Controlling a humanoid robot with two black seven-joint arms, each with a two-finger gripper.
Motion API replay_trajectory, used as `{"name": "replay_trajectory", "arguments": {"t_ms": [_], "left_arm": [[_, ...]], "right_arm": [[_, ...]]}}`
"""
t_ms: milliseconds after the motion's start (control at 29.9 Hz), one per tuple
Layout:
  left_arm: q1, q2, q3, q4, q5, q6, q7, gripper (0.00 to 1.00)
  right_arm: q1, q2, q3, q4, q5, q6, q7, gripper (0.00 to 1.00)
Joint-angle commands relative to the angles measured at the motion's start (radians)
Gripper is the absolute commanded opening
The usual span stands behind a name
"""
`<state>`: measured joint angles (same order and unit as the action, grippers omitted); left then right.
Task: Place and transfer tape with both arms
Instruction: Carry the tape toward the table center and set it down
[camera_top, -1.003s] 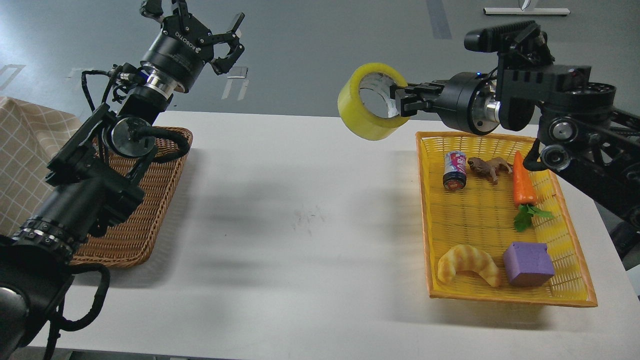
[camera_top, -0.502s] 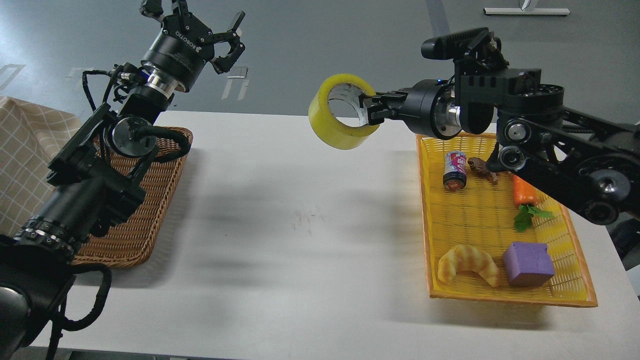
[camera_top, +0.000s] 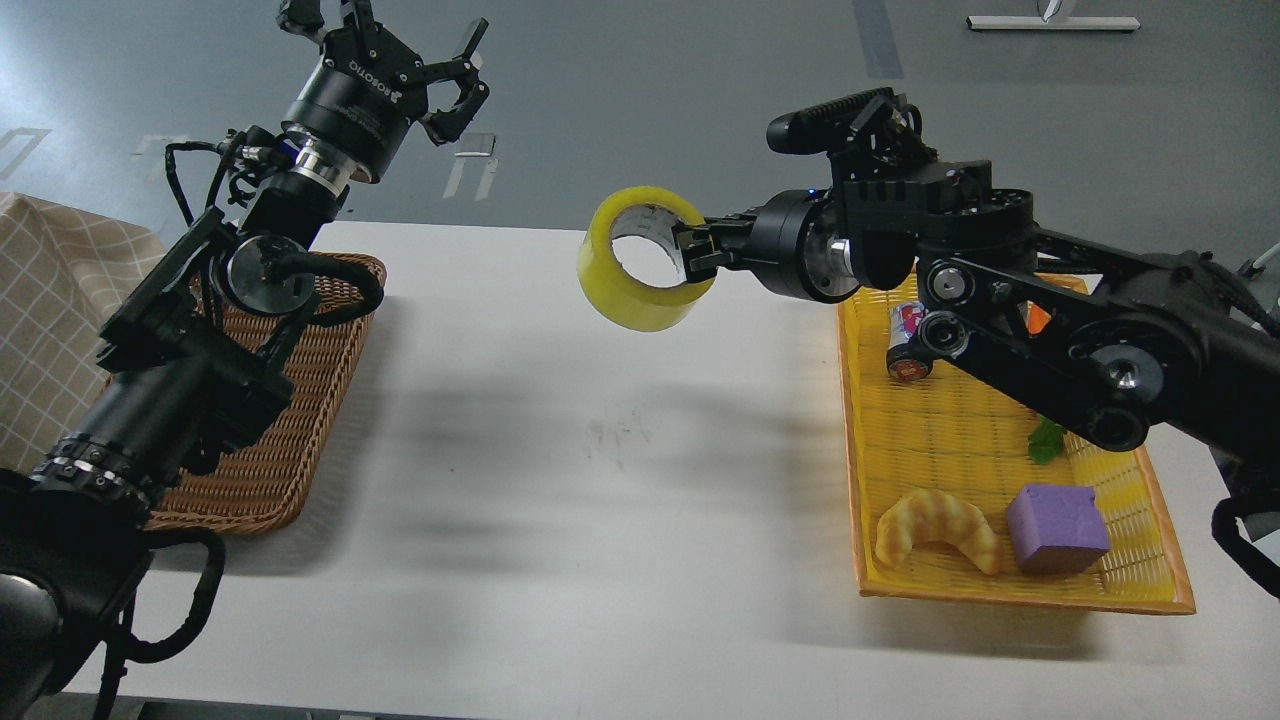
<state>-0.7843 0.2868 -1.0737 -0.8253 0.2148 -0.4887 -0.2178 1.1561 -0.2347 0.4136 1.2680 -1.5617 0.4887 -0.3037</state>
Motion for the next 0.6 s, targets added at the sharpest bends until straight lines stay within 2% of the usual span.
{"name": "replay_trajectory", "arguments": {"t_ms": [0,569], "left_arm": [[0.0,0.0,0.0,0.0,0.0,0.0,0.0,0.98],[-0.001,0.0,-0.002,0.0,0.0,0.0,0.0,0.98]], "right_arm": [[0.004,0.046,-0.028,-0.038,-0.001,0.0,0.0,0.0],[-0.007,0.198,-0.131,-0.211,-0.001,0.0,-0.003,0.0]]}}
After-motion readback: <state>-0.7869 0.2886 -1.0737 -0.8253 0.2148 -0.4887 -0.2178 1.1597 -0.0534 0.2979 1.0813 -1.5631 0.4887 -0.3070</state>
